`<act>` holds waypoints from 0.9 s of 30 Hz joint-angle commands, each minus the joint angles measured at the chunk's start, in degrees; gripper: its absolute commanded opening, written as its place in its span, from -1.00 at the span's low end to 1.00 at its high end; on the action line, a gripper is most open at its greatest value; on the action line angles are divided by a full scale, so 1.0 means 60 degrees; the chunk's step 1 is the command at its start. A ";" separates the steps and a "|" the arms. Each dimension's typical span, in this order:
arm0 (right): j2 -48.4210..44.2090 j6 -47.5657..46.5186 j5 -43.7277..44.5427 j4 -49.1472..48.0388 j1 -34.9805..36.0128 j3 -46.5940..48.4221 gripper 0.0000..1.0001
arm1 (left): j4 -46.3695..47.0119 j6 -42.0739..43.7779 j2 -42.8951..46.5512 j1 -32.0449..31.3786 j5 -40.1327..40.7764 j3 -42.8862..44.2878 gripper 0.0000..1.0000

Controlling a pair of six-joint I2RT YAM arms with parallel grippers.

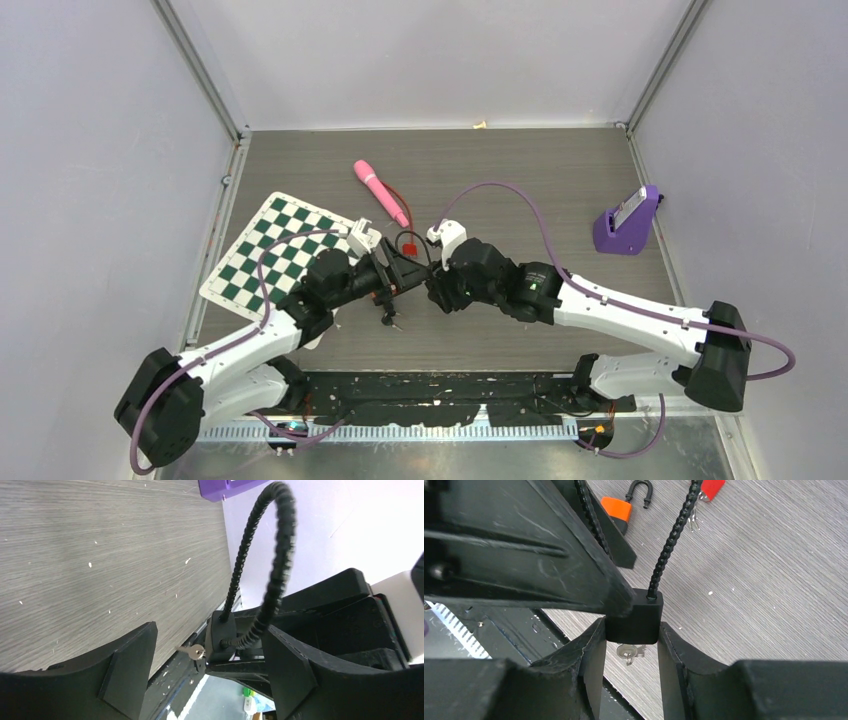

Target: Unlock with the key

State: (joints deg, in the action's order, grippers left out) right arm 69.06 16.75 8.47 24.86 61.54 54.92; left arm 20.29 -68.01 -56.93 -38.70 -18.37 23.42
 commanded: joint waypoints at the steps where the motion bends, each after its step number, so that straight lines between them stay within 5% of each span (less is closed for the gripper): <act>1: 0.0047 0.0127 0.0019 -0.0815 0.0147 0.0578 -0.87 | 0.0903 -0.0291 -0.0226 -0.0241 0.0121 0.0238 0.53; 8: 0.0151 0.0494 0.0556 -0.0880 0.0195 0.0748 -0.87 | 0.0749 -0.0514 -0.0327 -0.0717 0.0751 0.0169 0.34; 20: 0.0468 0.1127 0.1085 -0.0984 0.0226 0.1090 -0.83 | 0.0752 -0.0565 -0.0442 -0.1517 0.1170 0.0388 -0.55; 24: 0.0413 0.1233 0.1305 -0.1120 0.0232 0.1163 -0.49 | 0.0578 -0.0772 -0.0228 -0.1374 0.1217 0.0357 -0.95; 27: 0.0095 0.1123 0.1452 -0.1511 0.0223 0.1034 0.00 | 0.0524 -0.0996 -0.0094 -0.0755 0.0675 0.0390 -1.00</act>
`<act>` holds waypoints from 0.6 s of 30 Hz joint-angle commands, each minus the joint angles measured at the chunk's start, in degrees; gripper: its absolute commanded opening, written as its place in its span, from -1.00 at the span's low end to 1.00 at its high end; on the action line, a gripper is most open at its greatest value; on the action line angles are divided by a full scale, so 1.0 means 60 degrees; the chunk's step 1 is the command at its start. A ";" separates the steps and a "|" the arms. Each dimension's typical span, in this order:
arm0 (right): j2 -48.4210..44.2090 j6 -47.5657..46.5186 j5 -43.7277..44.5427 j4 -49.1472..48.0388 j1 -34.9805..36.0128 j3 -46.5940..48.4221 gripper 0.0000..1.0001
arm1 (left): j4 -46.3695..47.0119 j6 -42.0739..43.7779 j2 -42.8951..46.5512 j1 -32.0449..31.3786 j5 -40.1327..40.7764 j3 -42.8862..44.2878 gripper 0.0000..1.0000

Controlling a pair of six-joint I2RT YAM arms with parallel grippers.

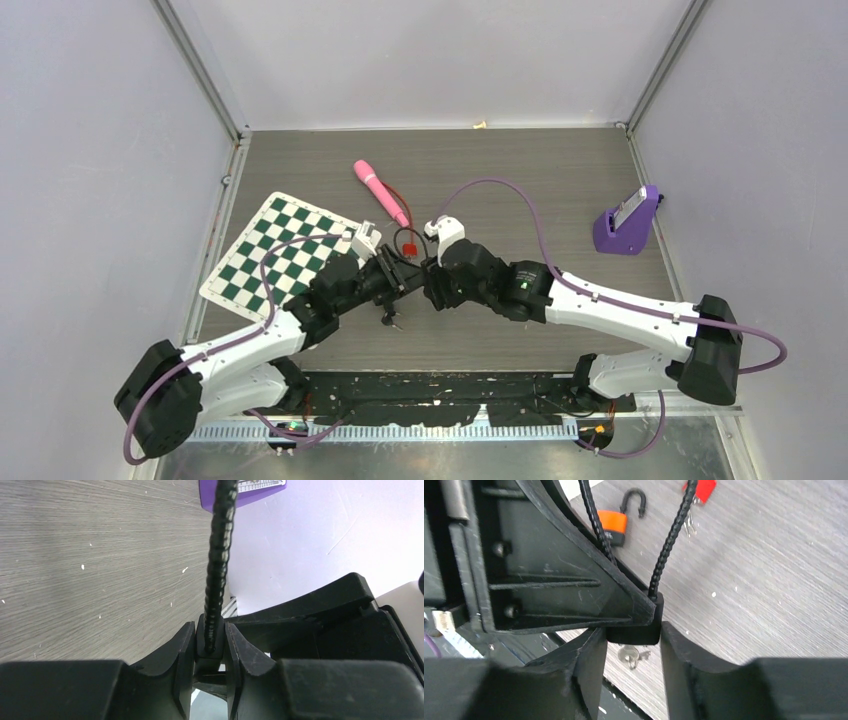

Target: Unlock with the key

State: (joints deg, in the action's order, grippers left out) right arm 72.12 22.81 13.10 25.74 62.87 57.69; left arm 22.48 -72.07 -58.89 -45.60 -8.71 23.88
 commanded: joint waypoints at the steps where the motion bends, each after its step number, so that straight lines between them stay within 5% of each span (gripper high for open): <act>1: -0.0497 0.0068 0.0788 -0.1991 0.0007 0.0431 0.07 | 0.0197 -0.0380 0.0281 0.0669 -0.1125 0.0332 -1.00; 8: -0.1786 -0.0396 0.0759 -0.3768 -0.0001 -0.0664 0.56 | 0.0092 -0.0650 0.0823 0.2302 -0.2245 0.0613 -1.00; 18: -0.3297 0.3570 -0.1049 -0.8831 -0.0941 -0.3911 0.21 | 0.1871 -0.2007 0.1149 0.2811 -0.3318 0.0693 -1.00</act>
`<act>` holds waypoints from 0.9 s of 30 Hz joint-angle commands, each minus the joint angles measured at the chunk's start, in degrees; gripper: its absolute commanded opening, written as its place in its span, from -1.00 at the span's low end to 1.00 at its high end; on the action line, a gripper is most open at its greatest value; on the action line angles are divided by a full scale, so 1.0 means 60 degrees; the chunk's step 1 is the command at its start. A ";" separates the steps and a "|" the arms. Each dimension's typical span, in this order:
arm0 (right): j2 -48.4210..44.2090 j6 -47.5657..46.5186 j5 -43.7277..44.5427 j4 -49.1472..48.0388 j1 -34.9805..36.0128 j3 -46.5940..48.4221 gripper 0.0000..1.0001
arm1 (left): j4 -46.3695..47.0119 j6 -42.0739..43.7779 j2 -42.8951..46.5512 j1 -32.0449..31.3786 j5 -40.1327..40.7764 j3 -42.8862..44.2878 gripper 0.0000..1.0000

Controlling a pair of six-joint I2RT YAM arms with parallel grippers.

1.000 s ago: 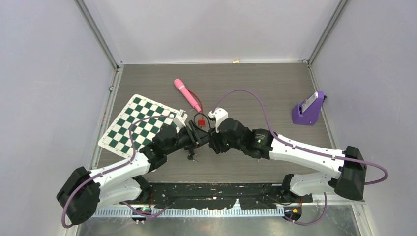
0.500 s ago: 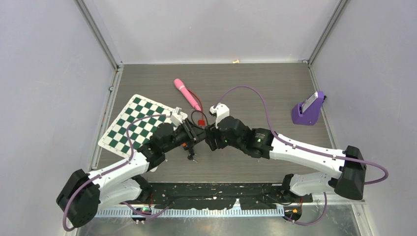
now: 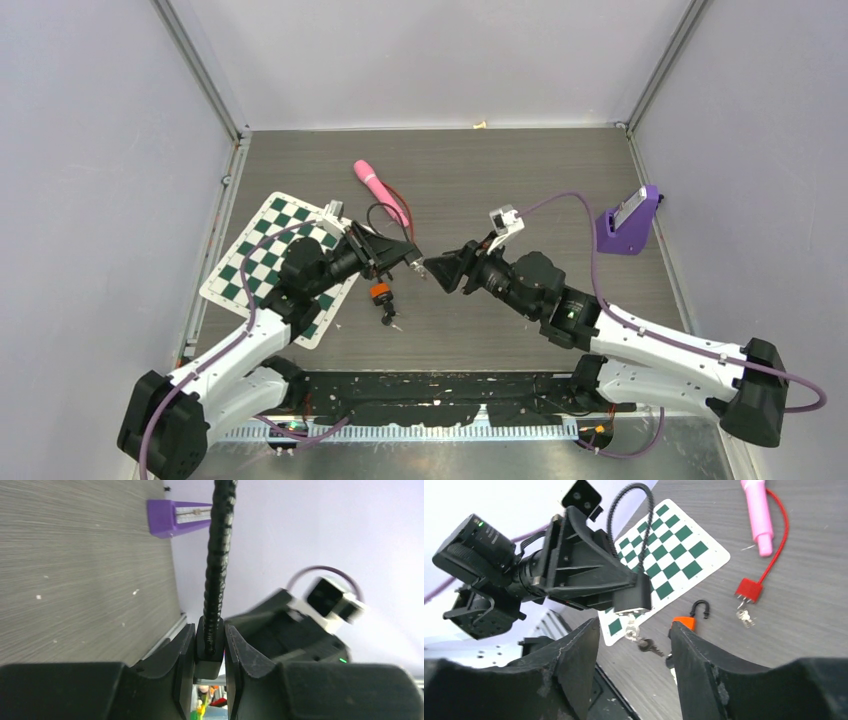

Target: Unlock with the key

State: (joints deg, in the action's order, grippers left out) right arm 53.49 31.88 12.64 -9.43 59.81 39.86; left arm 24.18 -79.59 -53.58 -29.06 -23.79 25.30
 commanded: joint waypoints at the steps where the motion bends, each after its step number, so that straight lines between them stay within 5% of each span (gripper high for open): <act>1: -0.0184 0.2419 -0.1100 -0.3248 -0.0513 -0.1232 0.17 | 0.1819 -0.0892 0.0272 0.0053 -0.0841 0.0429 -1.00; 10: 0.0105 0.3549 -0.1539 -0.5451 -0.0542 -0.2118 -0.11 | 0.2444 -0.1267 0.0398 0.0053 -0.1015 0.0359 -1.00; 27: 0.0686 0.4097 -0.2447 -0.6074 -0.0550 -0.2129 -0.54 | 0.2811 -0.1383 0.0346 0.0053 -0.0900 0.0382 -1.00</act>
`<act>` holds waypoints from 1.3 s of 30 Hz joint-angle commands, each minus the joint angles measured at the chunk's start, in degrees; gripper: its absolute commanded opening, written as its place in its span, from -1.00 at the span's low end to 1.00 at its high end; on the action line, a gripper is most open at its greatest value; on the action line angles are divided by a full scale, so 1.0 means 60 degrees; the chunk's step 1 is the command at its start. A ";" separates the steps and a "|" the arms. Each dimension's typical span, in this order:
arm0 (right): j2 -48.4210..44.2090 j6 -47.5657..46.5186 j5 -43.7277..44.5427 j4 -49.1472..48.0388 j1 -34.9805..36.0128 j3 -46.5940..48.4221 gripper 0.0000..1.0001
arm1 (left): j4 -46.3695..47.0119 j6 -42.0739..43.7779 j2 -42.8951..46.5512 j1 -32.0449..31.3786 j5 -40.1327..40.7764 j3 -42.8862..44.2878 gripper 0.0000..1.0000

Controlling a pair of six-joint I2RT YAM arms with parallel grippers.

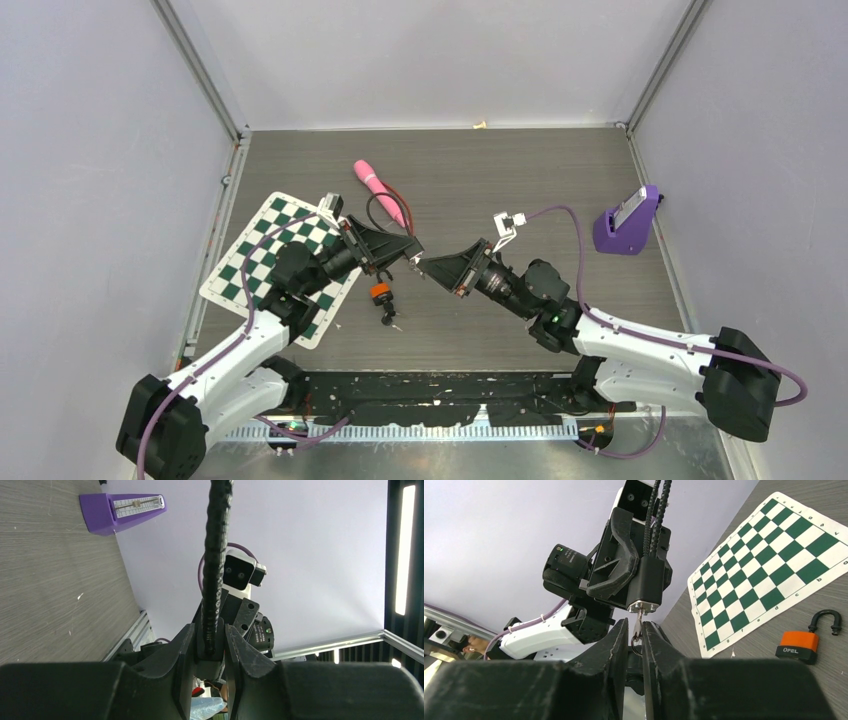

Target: Unlock with the key

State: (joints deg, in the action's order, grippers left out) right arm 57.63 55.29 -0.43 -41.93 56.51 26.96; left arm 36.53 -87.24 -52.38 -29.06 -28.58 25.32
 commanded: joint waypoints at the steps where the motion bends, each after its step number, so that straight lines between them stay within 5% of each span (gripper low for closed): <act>1: 0.0003 0.0207 -0.0307 -0.0657 0.0000 0.0019 -0.55 | 0.0754 -0.0108 0.0142 0.0053 -0.0091 0.0365 -1.00; 9: 0.0005 0.0292 -0.0368 -0.0848 -0.0001 -0.0083 -0.61 | 0.0767 -0.0074 0.0115 0.0053 -0.0060 0.0371 -1.00; 14: 0.0038 0.0290 -0.0340 -0.0853 0.0002 -0.0073 -0.89 | 0.0757 -0.0064 0.0145 0.0053 -0.0097 0.0367 -1.00; 22: -0.0066 0.0284 -0.0068 -0.0792 -0.0044 0.0008 -0.90 | 0.0371 0.0350 0.0458 -0.0224 -0.0169 0.0307 -1.00; 33: -0.0329 -0.0820 -0.0163 0.0101 -0.0472 0.0675 -0.90 | -0.2668 0.2706 0.1565 -0.1127 0.0618 0.0403 -1.00; 39: 0.0254 -0.1188 -0.0452 -0.0960 -0.0483 0.0674 -0.90 | -0.1713 0.2197 0.1143 -0.1679 0.0806 0.0179 -1.00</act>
State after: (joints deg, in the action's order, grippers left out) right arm 57.14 51.31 -5.45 -37.93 54.70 27.33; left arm 24.38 -73.45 -43.81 -35.44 -18.96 26.04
